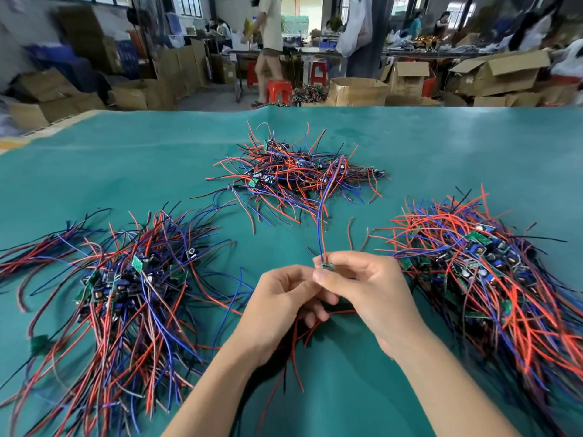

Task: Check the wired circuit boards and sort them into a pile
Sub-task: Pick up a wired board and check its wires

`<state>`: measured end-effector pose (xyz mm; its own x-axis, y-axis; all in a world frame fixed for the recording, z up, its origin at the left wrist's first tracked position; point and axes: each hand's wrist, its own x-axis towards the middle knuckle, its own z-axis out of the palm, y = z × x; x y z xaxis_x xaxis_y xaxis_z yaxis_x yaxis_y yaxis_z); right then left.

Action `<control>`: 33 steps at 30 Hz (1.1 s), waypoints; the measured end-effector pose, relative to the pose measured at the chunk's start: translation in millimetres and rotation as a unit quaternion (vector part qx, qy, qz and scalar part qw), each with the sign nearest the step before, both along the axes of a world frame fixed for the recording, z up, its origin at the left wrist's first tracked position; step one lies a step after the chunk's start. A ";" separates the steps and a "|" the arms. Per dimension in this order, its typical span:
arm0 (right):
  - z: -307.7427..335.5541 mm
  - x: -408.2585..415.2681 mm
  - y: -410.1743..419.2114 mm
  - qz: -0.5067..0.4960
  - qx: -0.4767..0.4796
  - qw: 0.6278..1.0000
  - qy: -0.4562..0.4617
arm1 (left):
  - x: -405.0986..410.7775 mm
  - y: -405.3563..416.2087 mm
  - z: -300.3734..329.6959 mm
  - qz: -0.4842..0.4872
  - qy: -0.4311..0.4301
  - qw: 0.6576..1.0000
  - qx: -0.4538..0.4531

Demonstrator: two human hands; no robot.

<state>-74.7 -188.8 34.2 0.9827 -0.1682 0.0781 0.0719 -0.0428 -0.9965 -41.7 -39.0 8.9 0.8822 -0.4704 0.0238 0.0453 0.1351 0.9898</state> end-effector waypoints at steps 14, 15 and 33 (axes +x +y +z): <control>8.1 5.4 -15.1 -0.145 0.304 0.940 0.050 | -7.1 0.3 12.4 -0.084 0.022 0.996 -0.005; 9.1 5.6 -16.4 -0.158 0.324 0.931 0.054 | -7.9 0.2 13.2 -0.088 0.020 0.996 -0.002; 147.5 15.9 86.9 0.064 0.122 0.983 -0.124 | -15.8 -3.7 17.1 -0.035 -0.022 0.998 0.040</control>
<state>-58.8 -101.9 181.8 0.9530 -0.0874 0.2901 0.3024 0.2196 -0.9275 -57.5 -42.6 26.0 0.8464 -0.5322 0.0219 0.0075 0.0530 0.9986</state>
